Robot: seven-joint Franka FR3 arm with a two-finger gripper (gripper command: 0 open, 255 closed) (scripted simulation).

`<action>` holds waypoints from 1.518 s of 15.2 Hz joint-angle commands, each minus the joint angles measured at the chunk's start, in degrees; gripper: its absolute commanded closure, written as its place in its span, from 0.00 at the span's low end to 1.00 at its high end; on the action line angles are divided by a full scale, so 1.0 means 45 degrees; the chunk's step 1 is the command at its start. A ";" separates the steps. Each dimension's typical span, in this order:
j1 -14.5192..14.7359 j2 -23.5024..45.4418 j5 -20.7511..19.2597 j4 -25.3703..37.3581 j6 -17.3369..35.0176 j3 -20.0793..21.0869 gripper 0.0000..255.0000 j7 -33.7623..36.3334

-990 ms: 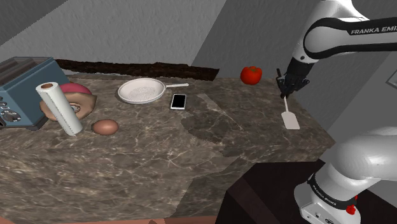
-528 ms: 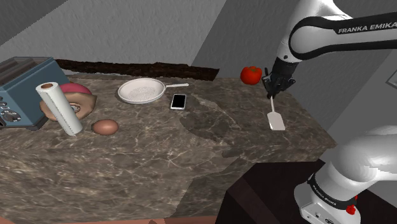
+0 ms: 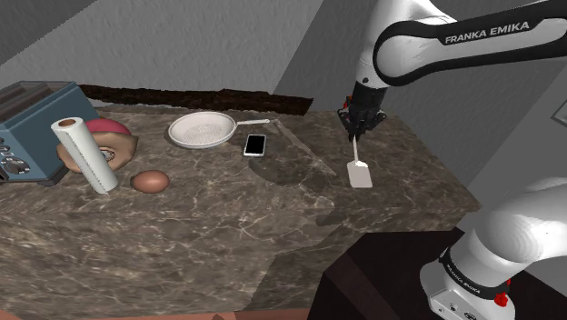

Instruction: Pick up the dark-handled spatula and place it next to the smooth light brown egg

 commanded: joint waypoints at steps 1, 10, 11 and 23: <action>0.0050 0.0760 0.0035 0.0620 0.0164 0.0492 1.00 0.0583; 0.0194 0.4200 -0.0712 0.3854 0.0333 0.2758 1.00 0.3604; 0.0215 0.4640 -0.0914 0.4281 0.0306 0.2990 1.00 0.3976; 0.2110 1.0904 -0.4726 1.0862 -0.1359 0.4500 1.00 0.8424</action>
